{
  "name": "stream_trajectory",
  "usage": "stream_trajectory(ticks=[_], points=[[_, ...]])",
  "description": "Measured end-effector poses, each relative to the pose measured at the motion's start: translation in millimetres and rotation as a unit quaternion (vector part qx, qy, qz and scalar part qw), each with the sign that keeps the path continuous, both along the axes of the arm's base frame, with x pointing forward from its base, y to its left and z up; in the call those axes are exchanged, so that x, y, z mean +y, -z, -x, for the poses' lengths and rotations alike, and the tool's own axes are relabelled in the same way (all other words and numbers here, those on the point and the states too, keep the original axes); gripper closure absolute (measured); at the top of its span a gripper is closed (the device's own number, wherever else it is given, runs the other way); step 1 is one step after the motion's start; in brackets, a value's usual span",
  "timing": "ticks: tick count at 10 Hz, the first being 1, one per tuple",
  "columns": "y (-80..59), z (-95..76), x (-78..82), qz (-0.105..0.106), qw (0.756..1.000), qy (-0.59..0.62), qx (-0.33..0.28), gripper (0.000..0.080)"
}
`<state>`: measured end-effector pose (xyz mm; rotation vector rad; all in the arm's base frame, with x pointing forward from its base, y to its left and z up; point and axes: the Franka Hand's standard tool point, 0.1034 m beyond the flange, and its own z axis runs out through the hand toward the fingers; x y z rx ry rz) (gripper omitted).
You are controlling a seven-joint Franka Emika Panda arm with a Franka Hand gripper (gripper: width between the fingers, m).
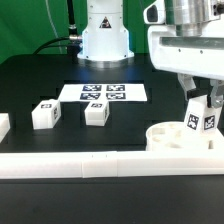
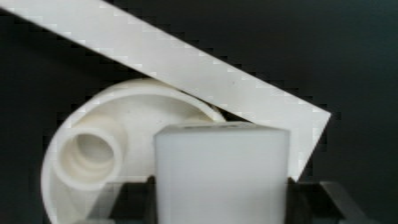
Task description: Assemble stool
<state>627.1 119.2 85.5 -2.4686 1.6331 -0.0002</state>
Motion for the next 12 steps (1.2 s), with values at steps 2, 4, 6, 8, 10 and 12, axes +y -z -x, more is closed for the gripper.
stream_trajectory(ticks=[2,4,6,8,10,12], points=[[0.0,0.2,2.1,-0.01,0.999,0.034,0.005,0.0454],[-0.3,0.0,2.1,-0.009,1.0,0.022,0.003,0.0274],[-6.6,-3.6,6.5,-0.007,1.0,-0.021,-0.003,0.0171],[-11.1,-4.2,11.1,-0.004,0.997,-0.083,-0.009,0.0154],[-9.6,-4.4,10.4,0.003,0.989,-0.144,-0.019,0.0151],[-9.6,-4.6,8.1,0.025,0.961,-0.273,-0.035,0.0151]])
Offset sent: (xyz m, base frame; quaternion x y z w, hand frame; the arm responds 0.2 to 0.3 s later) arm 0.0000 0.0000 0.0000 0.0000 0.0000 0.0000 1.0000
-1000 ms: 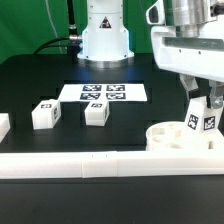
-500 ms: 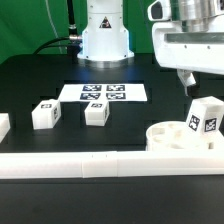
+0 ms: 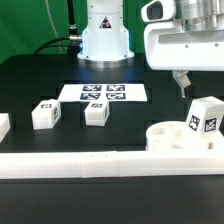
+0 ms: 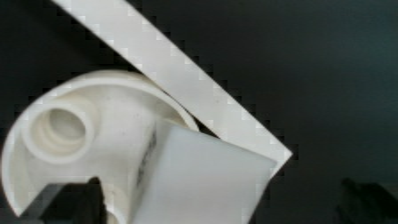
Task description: Assemble stool
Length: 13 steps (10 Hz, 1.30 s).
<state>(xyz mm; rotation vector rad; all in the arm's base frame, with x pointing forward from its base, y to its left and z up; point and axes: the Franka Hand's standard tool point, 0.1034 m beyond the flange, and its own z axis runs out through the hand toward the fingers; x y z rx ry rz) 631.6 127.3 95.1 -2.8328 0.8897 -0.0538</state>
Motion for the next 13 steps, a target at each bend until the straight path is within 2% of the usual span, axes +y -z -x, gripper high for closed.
stream_trajectory(ticks=[2,4,6,10,13], points=[[-1.6,-1.1,0.4,0.018,0.993,-0.115,-0.014,0.0151],[-1.8,-2.1,0.5,0.031,0.975,-0.217,-0.019,0.0151],[-2.6,-4.1,-0.7,0.044,0.951,-0.306,-0.032,0.0151],[-2.5,-4.4,-2.4,0.052,0.903,-0.425,-0.048,0.0151],[-2.4,-4.6,-4.6,0.064,0.842,-0.532,-0.06,0.0151]])
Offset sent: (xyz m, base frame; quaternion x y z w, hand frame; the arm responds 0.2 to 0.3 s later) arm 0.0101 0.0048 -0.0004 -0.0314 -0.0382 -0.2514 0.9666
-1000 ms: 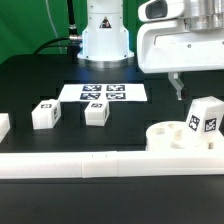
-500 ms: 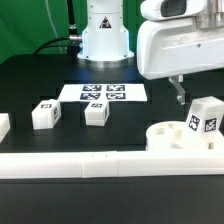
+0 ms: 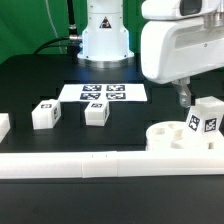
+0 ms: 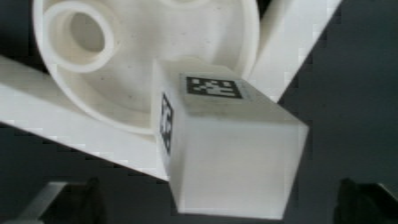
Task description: Assemble stool
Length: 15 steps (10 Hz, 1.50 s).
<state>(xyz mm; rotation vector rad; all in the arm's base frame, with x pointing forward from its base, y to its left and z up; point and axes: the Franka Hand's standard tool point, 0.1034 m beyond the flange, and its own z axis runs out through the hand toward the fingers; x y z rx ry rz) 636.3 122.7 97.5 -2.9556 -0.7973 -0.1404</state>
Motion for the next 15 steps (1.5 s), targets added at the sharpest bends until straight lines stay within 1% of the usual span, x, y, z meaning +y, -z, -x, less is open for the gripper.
stream_trajectory(ticks=[3,5,8,10,11,12,14,15], points=[[0.8,0.6,-1.4,0.01,0.997,-0.074,-0.007,0.0151],[1.4,0.8,-3.4,0.013,0.993,-0.114,-0.01,0.0151],[1.3,-0.4,-9.0,0.033,0.974,-0.224,-0.019,0.0151],[-1.8,-6.9,-10.3,0.061,0.944,-0.321,-0.039,0.0151],[-2.6,-9.1,-10.0,0.067,0.935,-0.345,-0.048,0.0151],[-3.0,-11.2,-10.5,0.079,0.915,-0.39,-0.057,0.0151],[-2.7,-11.8,-13.6,0.09,0.888,-0.447,-0.059,0.0151],[-2.6,-12.3,-16.2,0.097,0.869,-0.481,-0.059,0.0151]])
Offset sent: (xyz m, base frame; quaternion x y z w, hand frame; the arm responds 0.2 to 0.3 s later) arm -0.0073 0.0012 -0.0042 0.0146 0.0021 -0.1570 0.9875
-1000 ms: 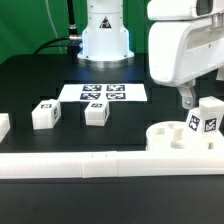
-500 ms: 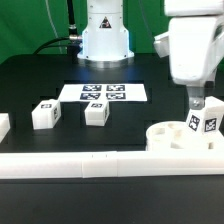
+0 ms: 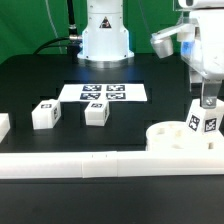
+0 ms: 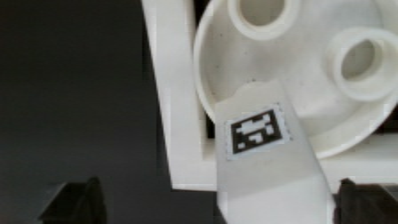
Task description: Assemble stool
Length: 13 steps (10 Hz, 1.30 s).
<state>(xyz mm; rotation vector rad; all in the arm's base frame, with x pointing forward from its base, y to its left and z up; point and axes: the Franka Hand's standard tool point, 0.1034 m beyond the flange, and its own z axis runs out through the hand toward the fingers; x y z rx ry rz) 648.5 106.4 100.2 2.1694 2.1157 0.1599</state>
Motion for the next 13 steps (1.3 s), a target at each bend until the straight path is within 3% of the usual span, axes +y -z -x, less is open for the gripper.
stream_trajectory(ticks=[2,4,5,7,13], points=[[0.0,-0.8,-3.9,0.014,0.999,-0.052,-0.002,0.0151],[4.5,0.3,-9.2,0.047,0.982,-0.185,0.0,0.0151],[8.1,1.9,-6.4,0.052,0.979,-0.199,0.003,0.0151],[10.1,2.6,-7.6,0.05,0.981,-0.189,0.004,0.0151],[17.2,11.7,9.0,0.04,0.988,-0.146,0.009,0.0151]])
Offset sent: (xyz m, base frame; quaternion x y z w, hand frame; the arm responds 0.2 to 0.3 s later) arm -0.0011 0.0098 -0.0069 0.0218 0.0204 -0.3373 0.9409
